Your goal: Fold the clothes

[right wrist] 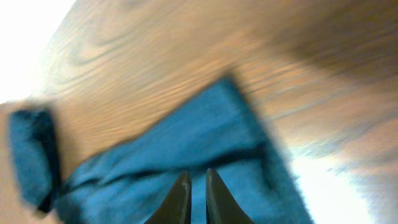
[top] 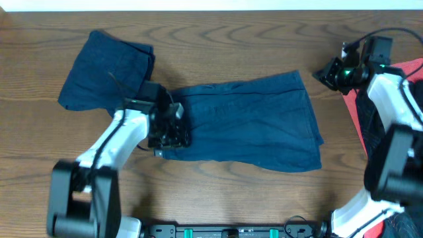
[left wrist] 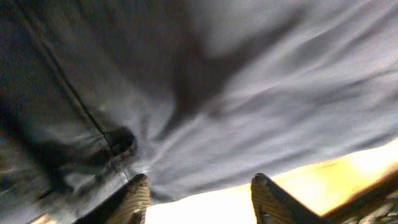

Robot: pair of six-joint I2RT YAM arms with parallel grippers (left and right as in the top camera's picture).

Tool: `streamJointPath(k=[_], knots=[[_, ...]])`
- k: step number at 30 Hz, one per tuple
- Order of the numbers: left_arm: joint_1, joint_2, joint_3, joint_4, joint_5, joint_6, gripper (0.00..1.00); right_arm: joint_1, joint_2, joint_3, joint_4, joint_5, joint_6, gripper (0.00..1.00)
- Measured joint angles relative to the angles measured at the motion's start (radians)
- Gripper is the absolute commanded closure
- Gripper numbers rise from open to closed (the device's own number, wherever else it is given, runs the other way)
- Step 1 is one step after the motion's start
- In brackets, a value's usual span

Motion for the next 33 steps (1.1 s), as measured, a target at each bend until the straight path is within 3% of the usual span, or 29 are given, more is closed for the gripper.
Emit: streamJointPath(k=[1, 2, 10, 17, 24, 33], knots=[[0.011, -0.031, 0.007, 0.000, 0.006, -0.008, 0.35, 0.021, -0.035, 0.002, -0.027, -0.010, -0.006, 0.90], [0.028, -0.066, 0.012, -0.001, 0.014, -0.017, 0.25, 0.043, -0.060, 0.003, -0.053, -0.016, -0.013, 0.89], [0.225, -0.152, 0.024, -0.071, -0.013, -0.058, 0.06, 0.315, -0.058, -0.008, -0.283, 0.078, -0.041, 0.88], [0.297, -0.044, -0.008, -0.058, -0.003, -0.022, 0.05, 0.461, 0.064, -0.030, -0.329, 0.272, -0.046, 0.92], [0.310, 0.136, -0.010, 0.050, 0.002, 0.014, 0.04, 0.471, 0.178, -0.032, -0.332, 0.356, -0.047, 0.95], [0.305, 0.249, 0.035, 0.105, 0.239, 0.056, 0.08, 0.471, 0.192, -0.031, -0.329, 0.364, -0.055, 0.95]])
